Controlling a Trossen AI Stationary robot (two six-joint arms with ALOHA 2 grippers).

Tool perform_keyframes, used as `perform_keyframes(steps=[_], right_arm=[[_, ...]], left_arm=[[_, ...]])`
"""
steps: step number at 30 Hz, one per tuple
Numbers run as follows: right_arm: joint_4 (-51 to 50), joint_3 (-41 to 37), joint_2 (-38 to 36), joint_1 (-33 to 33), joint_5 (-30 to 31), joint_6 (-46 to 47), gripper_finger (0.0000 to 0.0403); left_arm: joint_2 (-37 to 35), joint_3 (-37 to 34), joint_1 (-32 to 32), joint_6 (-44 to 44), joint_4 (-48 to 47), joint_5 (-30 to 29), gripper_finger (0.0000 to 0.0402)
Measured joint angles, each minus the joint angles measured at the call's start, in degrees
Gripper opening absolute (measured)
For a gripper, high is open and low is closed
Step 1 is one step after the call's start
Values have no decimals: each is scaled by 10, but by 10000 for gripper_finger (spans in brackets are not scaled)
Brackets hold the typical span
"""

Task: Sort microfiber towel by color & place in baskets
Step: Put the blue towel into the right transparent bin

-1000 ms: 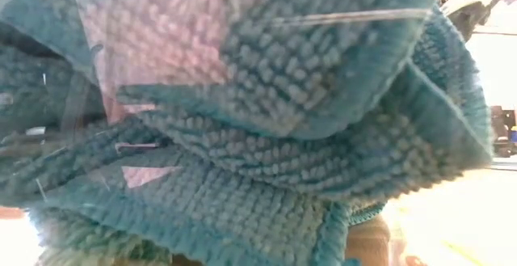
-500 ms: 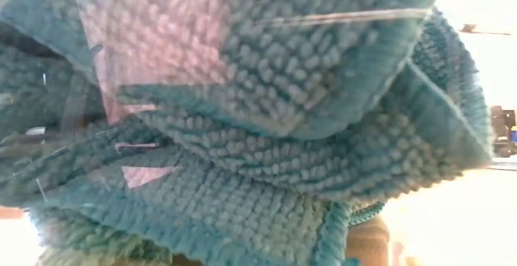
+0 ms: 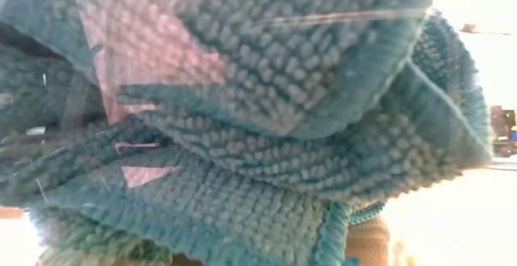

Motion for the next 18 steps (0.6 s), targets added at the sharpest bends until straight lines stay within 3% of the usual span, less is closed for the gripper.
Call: perform_keyframes(steps=[5, 11, 18], right_arm=[[-59, 95, 100, -9, -3, 24, 0], [-95, 170, 202, -22, -29, 4, 0], [-96, 192, 274, -27, -57, -18, 0]], left_arm=[[-98, -104, -40, -44, 21, -15, 105], [-196, -225, -94, -107, 112, -28, 105], [-227, -304, -128, -164, 158, -31, 105]])
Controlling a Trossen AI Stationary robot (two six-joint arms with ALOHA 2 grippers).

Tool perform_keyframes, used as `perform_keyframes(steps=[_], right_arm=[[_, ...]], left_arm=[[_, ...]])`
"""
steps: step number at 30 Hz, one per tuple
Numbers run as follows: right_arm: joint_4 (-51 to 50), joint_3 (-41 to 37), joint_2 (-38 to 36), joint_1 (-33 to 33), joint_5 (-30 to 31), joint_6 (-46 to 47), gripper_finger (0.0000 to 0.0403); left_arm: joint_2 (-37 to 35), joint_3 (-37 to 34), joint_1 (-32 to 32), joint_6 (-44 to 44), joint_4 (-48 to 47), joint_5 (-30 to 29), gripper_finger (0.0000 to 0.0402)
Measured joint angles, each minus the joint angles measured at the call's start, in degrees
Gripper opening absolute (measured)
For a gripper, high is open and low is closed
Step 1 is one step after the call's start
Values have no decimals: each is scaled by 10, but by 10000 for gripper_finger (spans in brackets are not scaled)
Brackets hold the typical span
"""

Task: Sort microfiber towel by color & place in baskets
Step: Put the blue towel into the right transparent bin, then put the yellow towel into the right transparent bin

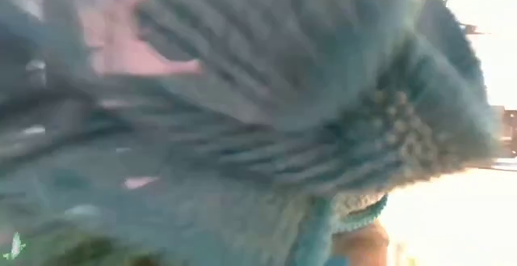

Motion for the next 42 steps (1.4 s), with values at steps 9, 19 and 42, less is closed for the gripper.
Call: perform_keyframes(steps=[9, 19, 42], right_arm=[[-28, 3, -10, 7, 33, 3, 0], [-121, 110, -20, 7, 45, -50, 0], [-314, 133, -123, 60, 140, 2, 0]], left_arm=[[0, -12, -10, -11, 5, 1, 105], [0, -12, -8, 14, 5, 1, 105], [0, -12, -8, -17, 5, 17, 105]])
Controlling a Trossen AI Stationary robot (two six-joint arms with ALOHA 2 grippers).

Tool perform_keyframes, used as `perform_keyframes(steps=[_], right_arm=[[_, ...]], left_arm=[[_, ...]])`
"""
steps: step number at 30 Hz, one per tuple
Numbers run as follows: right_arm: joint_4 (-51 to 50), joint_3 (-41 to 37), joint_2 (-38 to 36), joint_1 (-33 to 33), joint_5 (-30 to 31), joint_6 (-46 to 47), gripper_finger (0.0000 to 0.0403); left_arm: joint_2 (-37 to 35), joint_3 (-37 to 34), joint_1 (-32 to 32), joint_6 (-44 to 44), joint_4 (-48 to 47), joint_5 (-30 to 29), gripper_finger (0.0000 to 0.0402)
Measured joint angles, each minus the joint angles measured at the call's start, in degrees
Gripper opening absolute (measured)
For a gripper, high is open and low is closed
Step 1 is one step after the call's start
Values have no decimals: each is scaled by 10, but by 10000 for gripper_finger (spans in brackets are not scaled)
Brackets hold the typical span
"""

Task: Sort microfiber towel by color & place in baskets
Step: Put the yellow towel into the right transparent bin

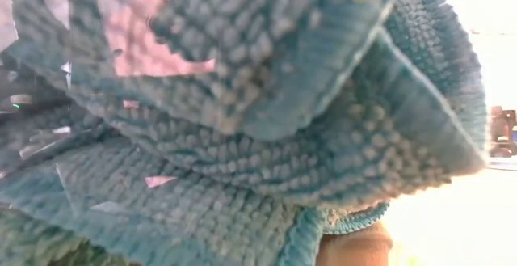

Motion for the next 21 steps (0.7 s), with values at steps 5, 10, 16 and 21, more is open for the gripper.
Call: perform_keyframes(steps=[5, 10, 16, 21], right_arm=[[123, -169, -99, 1, 2, 27, 0], [260, -337, -212, -8, 9, 41, 0], [395, -489, -336, -30, 9, 3, 0], [484, -587, -428, -61, 5, -65, 0]], left_arm=[[0, 0, 5, 0, 2, 0, 105], [0, 0, 29, -23, 3, 0, 105], [0, 0, 73, -47, 5, 0, 105], [0, 0, 117, -58, 12, -1, 105]])
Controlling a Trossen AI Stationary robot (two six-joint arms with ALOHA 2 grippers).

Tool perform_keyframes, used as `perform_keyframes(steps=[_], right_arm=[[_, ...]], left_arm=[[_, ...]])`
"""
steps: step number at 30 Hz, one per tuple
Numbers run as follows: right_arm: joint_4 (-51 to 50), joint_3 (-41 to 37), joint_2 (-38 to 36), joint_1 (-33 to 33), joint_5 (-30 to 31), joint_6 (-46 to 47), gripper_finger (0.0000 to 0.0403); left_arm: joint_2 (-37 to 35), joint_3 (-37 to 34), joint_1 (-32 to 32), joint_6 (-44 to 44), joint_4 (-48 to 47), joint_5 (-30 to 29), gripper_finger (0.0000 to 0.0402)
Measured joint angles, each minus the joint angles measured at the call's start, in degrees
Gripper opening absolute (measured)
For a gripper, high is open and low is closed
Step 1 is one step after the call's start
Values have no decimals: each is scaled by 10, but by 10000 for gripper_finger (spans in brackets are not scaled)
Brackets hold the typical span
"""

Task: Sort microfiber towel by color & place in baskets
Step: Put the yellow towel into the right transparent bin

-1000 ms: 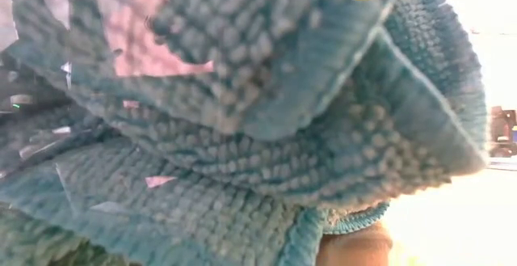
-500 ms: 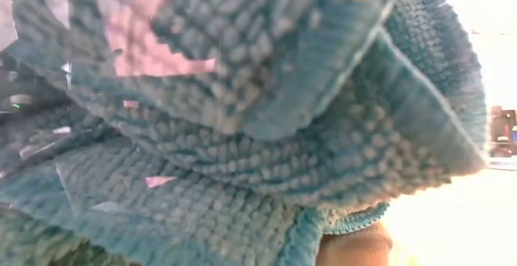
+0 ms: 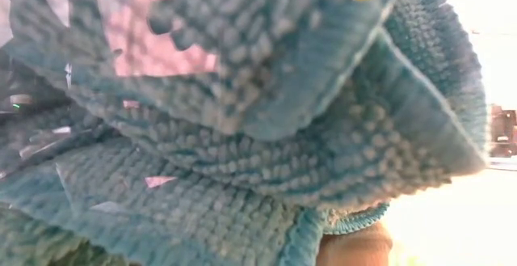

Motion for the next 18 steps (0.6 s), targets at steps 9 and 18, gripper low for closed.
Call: perform_keyframes(steps=[9, 18], right_arm=[[185, -153, -109, -93, -127, -113, 0], [215, -179, -113, -145, -141, -120, 0]], left_arm=[[0, 0, 66, 34, 0, -17, 105], [0, 0, 130, 33, -28, -13, 105]])
